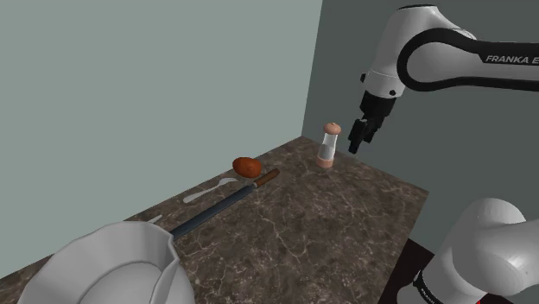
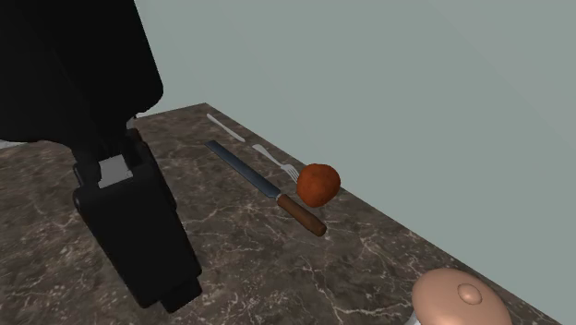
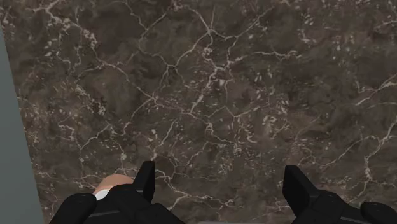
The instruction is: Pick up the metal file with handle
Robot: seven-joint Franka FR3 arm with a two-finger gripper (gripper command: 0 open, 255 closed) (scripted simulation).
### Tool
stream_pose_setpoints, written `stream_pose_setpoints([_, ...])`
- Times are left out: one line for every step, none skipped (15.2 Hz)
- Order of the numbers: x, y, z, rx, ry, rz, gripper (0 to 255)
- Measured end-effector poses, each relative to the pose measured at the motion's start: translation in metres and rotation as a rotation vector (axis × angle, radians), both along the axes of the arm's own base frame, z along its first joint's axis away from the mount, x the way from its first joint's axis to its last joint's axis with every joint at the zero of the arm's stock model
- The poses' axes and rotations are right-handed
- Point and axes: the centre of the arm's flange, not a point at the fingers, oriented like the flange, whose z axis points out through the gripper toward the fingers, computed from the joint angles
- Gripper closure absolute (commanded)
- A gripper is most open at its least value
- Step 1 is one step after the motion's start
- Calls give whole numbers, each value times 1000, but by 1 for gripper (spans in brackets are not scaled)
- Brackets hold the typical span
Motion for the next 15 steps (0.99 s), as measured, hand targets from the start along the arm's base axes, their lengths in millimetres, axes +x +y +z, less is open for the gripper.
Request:
stream_pose_setpoints([0,0,0,0,0,0,0])
stream_pose_setpoints([0,5,-2,1,-1,-18,0])
stream_pose_setpoints([0,15,-4,4,-1,-48,0])
stream_pose_setpoints([-1,25,-10,7,-3,-86,0])
stream_pose_setpoints([-3,36,-15,10,-4,-126,0])
stream_pose_setpoints([-2,49,-19,14,-5,-167,0])
stream_pose_setpoints([-3,62,-25,17,-7,-210,0])
stream_pose_setpoints([-2,72,-31,21,-7,-255,0])
stream_pose_setpoints([1,83,-36,24,-9,-298,0])
stream_pose_setpoints([3,95,-43,28,-10,-341,0])
stream_pose_setpoints([6,107,-46,31,-11,-385,0])
stream_pose_setpoints([10,118,-50,35,-13,-429,0])
stream_pose_setpoints([14,129,-57,38,-14,-473,0])
stream_pose_setpoints([17,140,-61,42,-15,-517,0])
stream_pose_setpoints([23,152,-66,45,-17,-561,0])
